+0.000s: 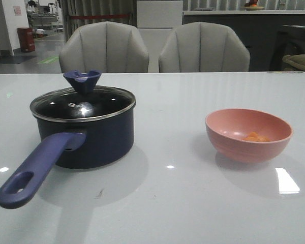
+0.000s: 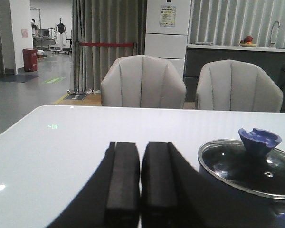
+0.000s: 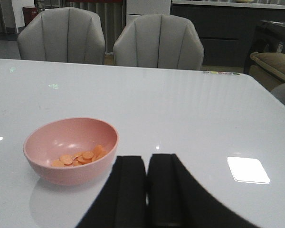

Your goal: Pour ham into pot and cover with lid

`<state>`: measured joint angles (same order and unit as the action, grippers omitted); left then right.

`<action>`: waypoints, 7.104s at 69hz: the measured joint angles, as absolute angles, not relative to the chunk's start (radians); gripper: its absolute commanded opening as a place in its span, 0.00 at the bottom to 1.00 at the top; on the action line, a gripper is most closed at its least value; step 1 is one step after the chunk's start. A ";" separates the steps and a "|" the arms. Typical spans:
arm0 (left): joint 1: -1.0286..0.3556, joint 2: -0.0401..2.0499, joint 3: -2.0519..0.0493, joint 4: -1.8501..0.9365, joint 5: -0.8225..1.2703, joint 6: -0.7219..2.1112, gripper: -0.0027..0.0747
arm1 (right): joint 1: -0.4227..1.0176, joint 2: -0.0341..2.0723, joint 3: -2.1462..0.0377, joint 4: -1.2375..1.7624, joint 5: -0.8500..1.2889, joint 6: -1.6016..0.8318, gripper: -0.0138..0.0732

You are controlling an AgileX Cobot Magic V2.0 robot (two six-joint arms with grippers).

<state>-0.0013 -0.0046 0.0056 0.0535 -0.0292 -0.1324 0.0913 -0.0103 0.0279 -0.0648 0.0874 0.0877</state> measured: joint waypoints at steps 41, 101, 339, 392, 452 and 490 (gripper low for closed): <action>-0.001 0.036 -0.265 0.054 0.019 -0.132 0.18 | 0.091 -0.010 0.028 -0.063 0.087 0.088 0.34; -0.001 0.155 -0.414 0.010 0.406 -0.132 0.65 | 0.091 -0.010 0.028 -0.063 0.089 0.088 0.34; -0.447 1.946 -1.709 0.074 1.106 -0.428 0.52 | 0.091 -0.010 0.028 -0.063 0.089 0.088 0.34; -0.447 1.946 -1.739 0.074 1.128 -0.428 0.46 | 0.091 -0.010 0.028 -0.063 0.089 0.088 0.34; -0.396 1.866 -1.763 0.110 1.209 -0.311 0.46 | 0.091 -0.010 0.028 -0.062 0.089 0.088 0.34; -0.127 1.794 -1.725 0.084 1.209 -0.150 0.46 | 0.091 -0.010 0.028 -0.062 0.089 0.088 0.34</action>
